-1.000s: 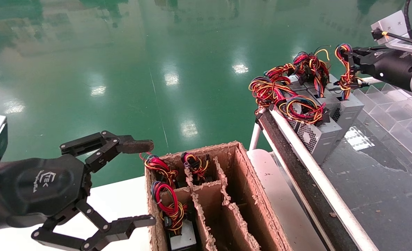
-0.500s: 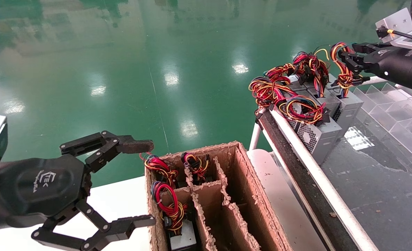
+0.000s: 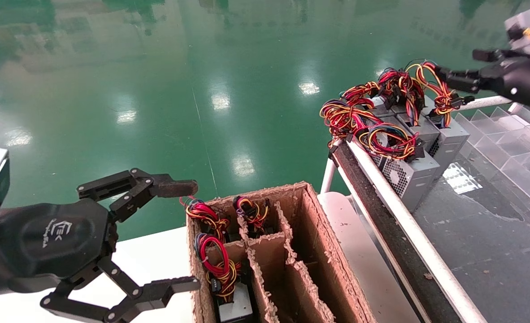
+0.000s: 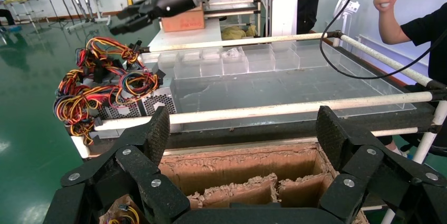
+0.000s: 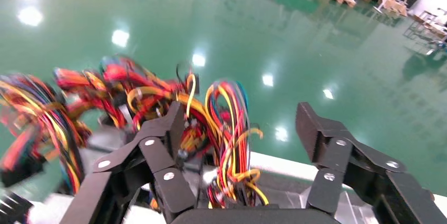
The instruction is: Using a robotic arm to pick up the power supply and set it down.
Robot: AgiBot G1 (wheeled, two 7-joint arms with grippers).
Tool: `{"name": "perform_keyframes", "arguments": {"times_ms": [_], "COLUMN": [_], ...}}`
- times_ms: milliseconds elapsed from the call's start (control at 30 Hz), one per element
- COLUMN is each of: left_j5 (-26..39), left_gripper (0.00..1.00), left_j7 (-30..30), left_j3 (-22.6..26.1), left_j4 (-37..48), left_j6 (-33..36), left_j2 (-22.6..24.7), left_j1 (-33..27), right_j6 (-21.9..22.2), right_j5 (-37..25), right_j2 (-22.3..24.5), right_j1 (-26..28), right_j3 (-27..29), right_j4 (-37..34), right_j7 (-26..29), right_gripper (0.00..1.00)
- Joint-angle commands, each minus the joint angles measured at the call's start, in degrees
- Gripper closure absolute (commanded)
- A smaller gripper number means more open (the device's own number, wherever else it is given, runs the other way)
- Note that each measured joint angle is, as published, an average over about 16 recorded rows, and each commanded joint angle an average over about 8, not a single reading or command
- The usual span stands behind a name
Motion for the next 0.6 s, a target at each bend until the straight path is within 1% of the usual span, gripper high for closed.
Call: {"name": "perform_keyframes", "arguments": {"times_ms": [33,167,300,600], "left_j5": [0.0,-0.01,-0.02,-0.02], "left_gripper": [0.0,0.0,0.0,0.0], "left_j7": [0.0,0.0,0.01,0.01], "left_j3": [0.0,0.0,0.0,0.01], "left_j4": [0.0,0.01,0.02,0.03], "left_j6": [0.0,-0.01,-0.01,-0.01], "left_j2": [0.0,0.0,-0.01,-0.01], "left_j1": [0.0,0.0,0.01,0.01], "right_j6": [-1.85,-7.07,-10.34,-14.32], "right_j5": [0.66,3.74,6.01,9.48], "right_j2": [0.75,2.46,3.73,6.25], "right_j1": [0.39,0.64,-0.65,-7.26], "right_j3": [0.46,2.6,3.91,4.9], "right_j4": [0.02,-0.16,1.83,12.47], "right_j7": [0.81,3.88,6.04,8.75], "right_gripper": [0.0,0.0,0.0,0.0]}}
